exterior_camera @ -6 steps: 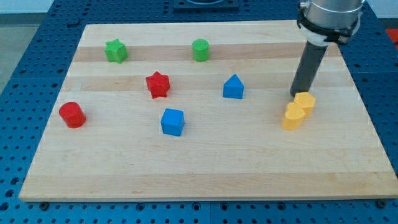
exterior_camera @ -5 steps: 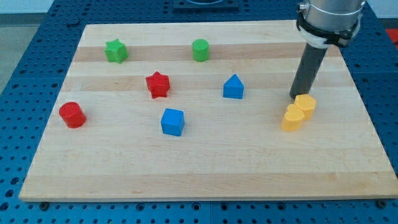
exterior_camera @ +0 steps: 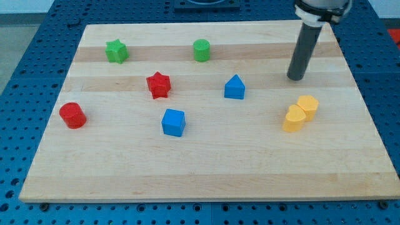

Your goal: Slide the blue triangle towards center

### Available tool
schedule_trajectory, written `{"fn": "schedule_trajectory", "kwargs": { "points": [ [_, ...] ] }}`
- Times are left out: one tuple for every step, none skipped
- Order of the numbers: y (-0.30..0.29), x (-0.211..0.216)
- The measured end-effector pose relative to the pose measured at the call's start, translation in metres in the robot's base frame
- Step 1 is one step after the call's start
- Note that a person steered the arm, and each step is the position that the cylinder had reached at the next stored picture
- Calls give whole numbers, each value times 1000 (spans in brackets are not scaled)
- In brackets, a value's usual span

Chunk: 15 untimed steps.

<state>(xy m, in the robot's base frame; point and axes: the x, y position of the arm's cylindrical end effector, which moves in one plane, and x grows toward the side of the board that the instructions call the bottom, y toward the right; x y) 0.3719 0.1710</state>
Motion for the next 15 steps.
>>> {"fn": "schedule_trajectory", "kwargs": {
  "points": [
    [-28, -9],
    [-59, -9],
    [-89, -9],
    [-111, -4],
    [-115, 6],
    [-113, 8],
    [-113, 33],
    [-112, 45],
    [-80, 45],
    [-50, 45],
    [-54, 63],
    [-57, 65],
    [-57, 50],
    [-70, 51],
    [-83, 56]
  ]
}}
